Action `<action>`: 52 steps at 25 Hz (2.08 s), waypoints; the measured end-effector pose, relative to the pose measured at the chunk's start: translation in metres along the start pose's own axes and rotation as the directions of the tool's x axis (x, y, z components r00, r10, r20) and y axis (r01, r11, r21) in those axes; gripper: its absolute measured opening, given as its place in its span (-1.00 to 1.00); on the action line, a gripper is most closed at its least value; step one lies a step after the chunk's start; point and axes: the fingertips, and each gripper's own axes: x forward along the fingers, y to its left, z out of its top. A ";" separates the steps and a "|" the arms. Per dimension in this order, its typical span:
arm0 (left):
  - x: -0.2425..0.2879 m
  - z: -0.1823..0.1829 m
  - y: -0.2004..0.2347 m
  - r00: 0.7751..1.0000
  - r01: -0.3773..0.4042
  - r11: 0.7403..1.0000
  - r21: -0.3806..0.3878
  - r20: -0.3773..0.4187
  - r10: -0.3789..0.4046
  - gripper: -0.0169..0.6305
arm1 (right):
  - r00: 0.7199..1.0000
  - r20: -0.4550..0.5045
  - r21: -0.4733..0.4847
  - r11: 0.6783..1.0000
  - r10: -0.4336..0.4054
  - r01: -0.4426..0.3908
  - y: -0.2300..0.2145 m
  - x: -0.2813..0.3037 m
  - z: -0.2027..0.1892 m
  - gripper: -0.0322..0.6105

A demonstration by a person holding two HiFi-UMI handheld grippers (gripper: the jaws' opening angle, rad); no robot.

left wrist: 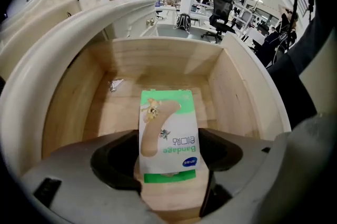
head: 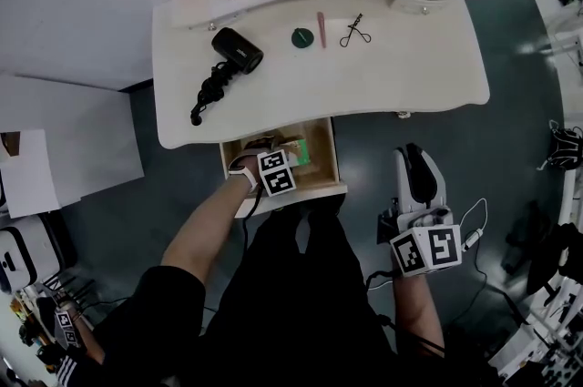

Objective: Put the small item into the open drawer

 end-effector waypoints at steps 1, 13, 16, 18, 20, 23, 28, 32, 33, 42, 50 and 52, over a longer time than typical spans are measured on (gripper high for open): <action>0.002 0.000 0.000 1.000 0.003 1.000 -0.001 0.001 -0.003 0.12 | 1.000 -0.002 0.001 1.000 0.000 0.000 0.000 0.000 -0.001 -0.58; -0.008 0.002 0.003 0.998 -0.051 0.998 -0.041 0.044 0.052 0.16 | 1.000 0.002 0.010 1.000 0.027 -0.027 0.005 0.001 -0.001 -0.58; -0.022 0.007 0.005 0.992 -0.098 0.995 -0.035 0.071 0.101 0.16 | 0.999 0.007 0.007 0.999 0.040 -0.040 0.010 0.002 0.001 -0.58; -0.039 0.013 0.011 0.980 -0.159 0.985 -0.063 0.115 0.165 0.16 | 0.999 0.011 0.004 0.999 0.047 -0.047 0.012 0.003 0.003 -0.58; -0.061 0.019 0.016 0.961 -0.204 0.972 -0.119 0.168 0.222 0.16 | 0.999 0.017 0.000 0.999 0.052 -0.052 0.015 0.004 0.005 -0.58; -0.103 0.026 0.014 0.930 -0.235 0.954 -0.186 0.243 0.277 0.16 | 0.998 0.026 -0.011 0.998 0.057 -0.057 0.020 0.003 0.009 -0.58; -0.179 0.033 0.021 0.853 -0.296 0.905 -0.306 0.342 0.395 0.16 | 0.995 0.055 -0.040 0.996 0.079 -0.077 0.028 0.009 0.019 -0.58; -0.244 0.044 0.028 0.758 -0.328 0.844 -0.425 0.414 0.504 0.15 | 0.991 0.080 -0.070 0.992 0.107 -0.101 0.039 0.013 0.032 -0.58; -0.262 0.047 0.032 0.721 -0.341 0.821 -0.457 0.433 0.541 0.12 | 0.990 0.087 -0.079 0.991 0.113 -0.106 0.042 0.015 0.037 -0.58; -0.434 0.062 0.053 0.358 -0.414 0.582 -0.700 0.463 0.811 -0.44 | 0.969 0.159 -0.149 0.975 0.189 -0.166 0.079 0.018 0.088 -0.59; -0.509 0.061 0.042 0.150 -0.308 0.480 -0.822 0.456 0.877 -0.75 | 0.947 0.216 -0.211 0.959 0.237 -0.191 0.107 0.005 0.119 -0.66; -0.518 0.060 0.039 0.129 -0.273 0.471 -0.839 0.453 0.882 -0.75 | 0.942 0.228 -0.221 0.955 0.245 -0.195 0.112 -0.002 0.125 -0.67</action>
